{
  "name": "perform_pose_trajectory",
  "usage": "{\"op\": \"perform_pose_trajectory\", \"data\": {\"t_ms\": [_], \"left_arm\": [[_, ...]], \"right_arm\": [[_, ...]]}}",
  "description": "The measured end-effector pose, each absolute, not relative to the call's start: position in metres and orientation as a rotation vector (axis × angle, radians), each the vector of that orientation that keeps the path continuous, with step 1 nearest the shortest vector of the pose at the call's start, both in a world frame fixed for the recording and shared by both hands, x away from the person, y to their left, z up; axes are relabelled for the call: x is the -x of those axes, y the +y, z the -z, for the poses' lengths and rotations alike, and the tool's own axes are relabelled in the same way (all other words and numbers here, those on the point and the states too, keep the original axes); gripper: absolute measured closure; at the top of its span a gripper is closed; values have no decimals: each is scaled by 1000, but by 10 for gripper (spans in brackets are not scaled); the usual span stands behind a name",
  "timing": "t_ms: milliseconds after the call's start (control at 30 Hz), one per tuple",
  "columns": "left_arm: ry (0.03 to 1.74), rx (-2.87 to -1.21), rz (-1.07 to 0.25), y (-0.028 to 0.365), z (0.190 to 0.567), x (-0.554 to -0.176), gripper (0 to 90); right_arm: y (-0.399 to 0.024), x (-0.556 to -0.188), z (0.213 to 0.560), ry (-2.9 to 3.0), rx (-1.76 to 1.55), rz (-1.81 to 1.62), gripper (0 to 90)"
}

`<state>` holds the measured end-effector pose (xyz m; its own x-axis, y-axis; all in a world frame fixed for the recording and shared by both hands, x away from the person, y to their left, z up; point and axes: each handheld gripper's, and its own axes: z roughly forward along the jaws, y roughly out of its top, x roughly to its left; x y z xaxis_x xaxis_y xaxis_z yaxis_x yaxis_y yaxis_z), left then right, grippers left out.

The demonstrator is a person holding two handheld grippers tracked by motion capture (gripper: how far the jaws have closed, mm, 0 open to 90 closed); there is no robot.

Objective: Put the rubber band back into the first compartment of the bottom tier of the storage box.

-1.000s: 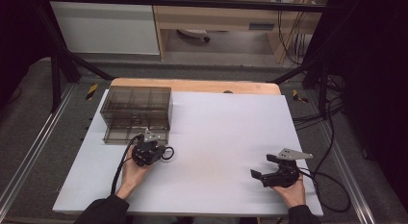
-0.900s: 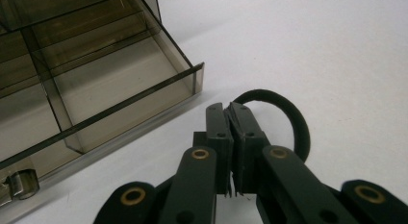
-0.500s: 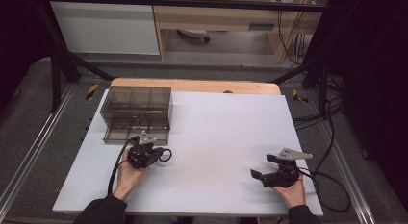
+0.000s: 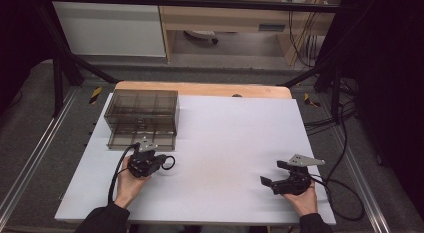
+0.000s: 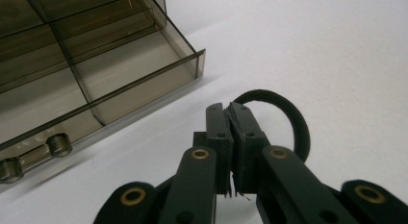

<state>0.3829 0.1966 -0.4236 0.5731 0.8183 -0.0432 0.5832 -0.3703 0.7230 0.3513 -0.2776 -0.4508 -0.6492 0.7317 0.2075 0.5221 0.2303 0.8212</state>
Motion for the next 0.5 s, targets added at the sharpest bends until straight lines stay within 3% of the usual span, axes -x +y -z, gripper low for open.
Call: {"op": "perform_pose_trajectory", "data": {"t_ms": [500], "left_arm": [[1138,-2087,-438,207,419,-380,867]], "right_arm": [[-277,-351,451,2282,-1185,-1381,7]]}}
